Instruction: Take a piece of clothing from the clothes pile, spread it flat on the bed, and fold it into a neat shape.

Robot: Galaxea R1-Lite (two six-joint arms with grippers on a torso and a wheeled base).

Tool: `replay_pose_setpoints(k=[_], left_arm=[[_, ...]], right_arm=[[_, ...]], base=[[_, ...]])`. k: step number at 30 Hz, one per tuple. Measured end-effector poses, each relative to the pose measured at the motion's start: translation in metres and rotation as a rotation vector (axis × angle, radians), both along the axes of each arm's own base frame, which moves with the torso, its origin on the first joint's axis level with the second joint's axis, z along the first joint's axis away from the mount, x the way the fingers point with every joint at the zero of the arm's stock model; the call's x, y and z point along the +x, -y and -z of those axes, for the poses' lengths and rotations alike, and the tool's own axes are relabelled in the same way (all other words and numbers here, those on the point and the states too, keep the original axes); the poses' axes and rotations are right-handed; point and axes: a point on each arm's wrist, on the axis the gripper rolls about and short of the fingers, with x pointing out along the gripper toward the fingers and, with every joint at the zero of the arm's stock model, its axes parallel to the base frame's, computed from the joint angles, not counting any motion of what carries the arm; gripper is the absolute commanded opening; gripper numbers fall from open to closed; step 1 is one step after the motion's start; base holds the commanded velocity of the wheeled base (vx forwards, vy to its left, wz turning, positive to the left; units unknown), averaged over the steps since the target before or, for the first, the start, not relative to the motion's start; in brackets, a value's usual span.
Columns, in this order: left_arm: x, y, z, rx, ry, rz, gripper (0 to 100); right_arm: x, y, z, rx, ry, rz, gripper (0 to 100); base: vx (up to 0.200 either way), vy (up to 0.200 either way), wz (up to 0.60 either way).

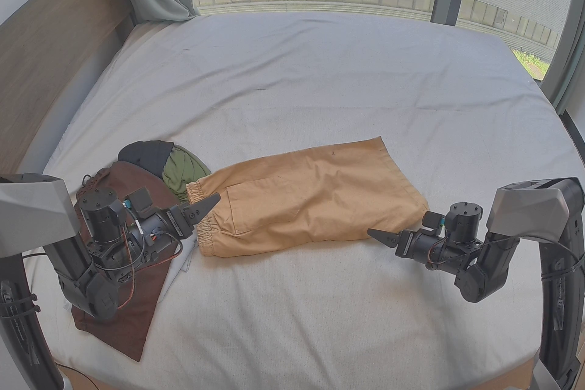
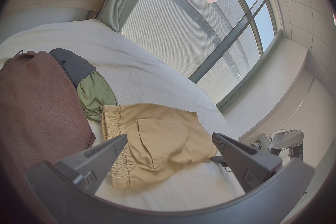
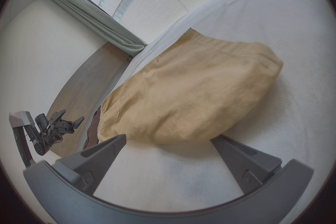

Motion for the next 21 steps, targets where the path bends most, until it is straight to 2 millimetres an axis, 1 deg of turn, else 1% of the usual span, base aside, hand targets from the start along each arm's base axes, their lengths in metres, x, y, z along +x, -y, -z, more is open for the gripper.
replay_pose_setpoints(k=[4,12,21], left_arm=[[0.0,0.0,0.0,0.0,0.001,0.0,100],[0.0,0.0,0.0,0.0,0.001,0.0,100],[0.0,0.0,0.0,0.0,0.001,0.001,100]], right_arm=[[0.006,-0.009,0.004,0.022,0.008,0.006,100],[0.025,-0.029,0.009,0.084,0.065,0.043,100],[0.031,-0.035,0.015,0.124,0.057,0.056,100]], base=[[0.0,0.0,0.0],[0.0,0.0,0.0],[0.0,0.0,0.0]])
